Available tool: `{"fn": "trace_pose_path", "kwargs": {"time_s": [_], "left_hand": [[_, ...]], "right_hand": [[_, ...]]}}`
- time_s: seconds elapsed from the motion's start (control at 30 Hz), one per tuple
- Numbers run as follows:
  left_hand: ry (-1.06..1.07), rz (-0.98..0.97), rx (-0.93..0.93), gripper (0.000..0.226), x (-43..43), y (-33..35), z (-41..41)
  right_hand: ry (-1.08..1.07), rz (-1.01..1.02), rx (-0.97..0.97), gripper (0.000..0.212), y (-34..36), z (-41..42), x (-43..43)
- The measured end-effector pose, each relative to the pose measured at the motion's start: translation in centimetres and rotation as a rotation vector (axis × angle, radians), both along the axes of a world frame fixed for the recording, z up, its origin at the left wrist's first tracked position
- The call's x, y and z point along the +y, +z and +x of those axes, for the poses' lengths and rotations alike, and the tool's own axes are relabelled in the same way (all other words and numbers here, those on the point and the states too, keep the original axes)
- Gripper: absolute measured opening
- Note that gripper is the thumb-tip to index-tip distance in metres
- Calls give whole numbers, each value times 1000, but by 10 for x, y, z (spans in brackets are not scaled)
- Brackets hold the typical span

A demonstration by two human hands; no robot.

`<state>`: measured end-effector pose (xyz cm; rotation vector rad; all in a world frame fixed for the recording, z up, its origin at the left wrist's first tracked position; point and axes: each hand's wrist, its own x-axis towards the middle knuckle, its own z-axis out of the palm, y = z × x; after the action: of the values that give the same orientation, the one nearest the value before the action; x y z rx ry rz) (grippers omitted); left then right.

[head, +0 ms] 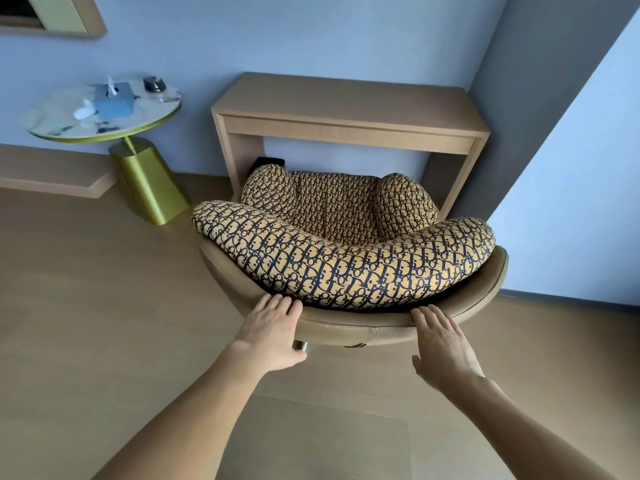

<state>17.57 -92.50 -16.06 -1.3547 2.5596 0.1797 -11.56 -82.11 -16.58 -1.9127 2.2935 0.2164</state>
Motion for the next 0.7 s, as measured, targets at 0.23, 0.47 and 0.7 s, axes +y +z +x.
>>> {"fn": "trace_pose_path", "kwargs": {"time_s": [0.23, 0.47, 0.7], "left_hand": [[-80, 122, 15, 101, -3, 17, 13], [-175, 327, 233, 80, -25, 31, 57], [87, 120, 210, 86, -70, 45, 158]], "right_hand": [[-98, 120, -30, 88, 31, 63, -2], [93, -5, -160, 85, 17, 183, -38], [202, -93, -222, 82, 36, 244, -91]]}}
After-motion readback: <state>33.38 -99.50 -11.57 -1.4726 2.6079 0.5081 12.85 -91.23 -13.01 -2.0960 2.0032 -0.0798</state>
